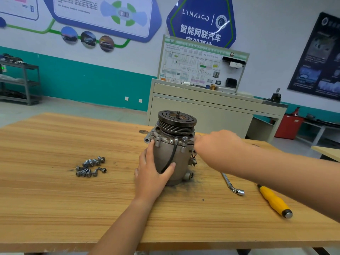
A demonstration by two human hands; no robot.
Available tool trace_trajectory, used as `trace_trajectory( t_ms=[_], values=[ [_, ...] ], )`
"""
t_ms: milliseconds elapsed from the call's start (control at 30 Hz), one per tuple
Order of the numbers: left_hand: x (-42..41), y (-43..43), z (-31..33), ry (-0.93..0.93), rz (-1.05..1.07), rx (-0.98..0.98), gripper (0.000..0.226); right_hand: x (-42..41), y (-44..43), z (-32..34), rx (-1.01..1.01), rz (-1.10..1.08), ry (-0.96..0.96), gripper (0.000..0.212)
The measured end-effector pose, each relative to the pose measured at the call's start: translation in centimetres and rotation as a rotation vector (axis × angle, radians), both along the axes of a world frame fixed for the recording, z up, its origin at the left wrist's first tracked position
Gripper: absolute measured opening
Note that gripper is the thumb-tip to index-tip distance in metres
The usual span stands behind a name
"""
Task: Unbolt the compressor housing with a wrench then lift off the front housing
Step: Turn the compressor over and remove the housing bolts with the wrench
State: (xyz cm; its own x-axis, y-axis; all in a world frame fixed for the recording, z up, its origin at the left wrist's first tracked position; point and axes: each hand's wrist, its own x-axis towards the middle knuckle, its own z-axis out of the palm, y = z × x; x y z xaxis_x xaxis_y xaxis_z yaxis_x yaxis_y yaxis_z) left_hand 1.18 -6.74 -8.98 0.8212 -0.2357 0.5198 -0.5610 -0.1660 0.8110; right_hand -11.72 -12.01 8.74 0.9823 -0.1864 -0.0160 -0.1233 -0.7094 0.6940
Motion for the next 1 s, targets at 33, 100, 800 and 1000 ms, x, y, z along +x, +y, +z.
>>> trace_trajectory(
  t_ms=[33, 100, 800, 1000],
  values=[
    [0.0, 0.0, 0.0, 0.002, -0.002, -0.003, 0.088, 0.0, -0.5, 0.2, 0.005, 0.006, -0.008, 0.03],
    [0.0, 0.1, 0.0, 0.005, -0.007, -0.007, 0.087, 0.2, -1.2, 0.5, 0.007, 0.001, -0.007, 0.041],
    [0.0, 0.0, 0.0, -0.032, -0.022, -0.04, 0.086, 0.5, -3.1, -0.9, -0.078, 0.044, -0.037, 0.013],
    [-0.1, 0.2, 0.1, -0.057, -0.015, -0.028, 0.085, 2.3, -6.3, -1.5, -0.139, 0.001, -0.035, 0.019]
  ],
)
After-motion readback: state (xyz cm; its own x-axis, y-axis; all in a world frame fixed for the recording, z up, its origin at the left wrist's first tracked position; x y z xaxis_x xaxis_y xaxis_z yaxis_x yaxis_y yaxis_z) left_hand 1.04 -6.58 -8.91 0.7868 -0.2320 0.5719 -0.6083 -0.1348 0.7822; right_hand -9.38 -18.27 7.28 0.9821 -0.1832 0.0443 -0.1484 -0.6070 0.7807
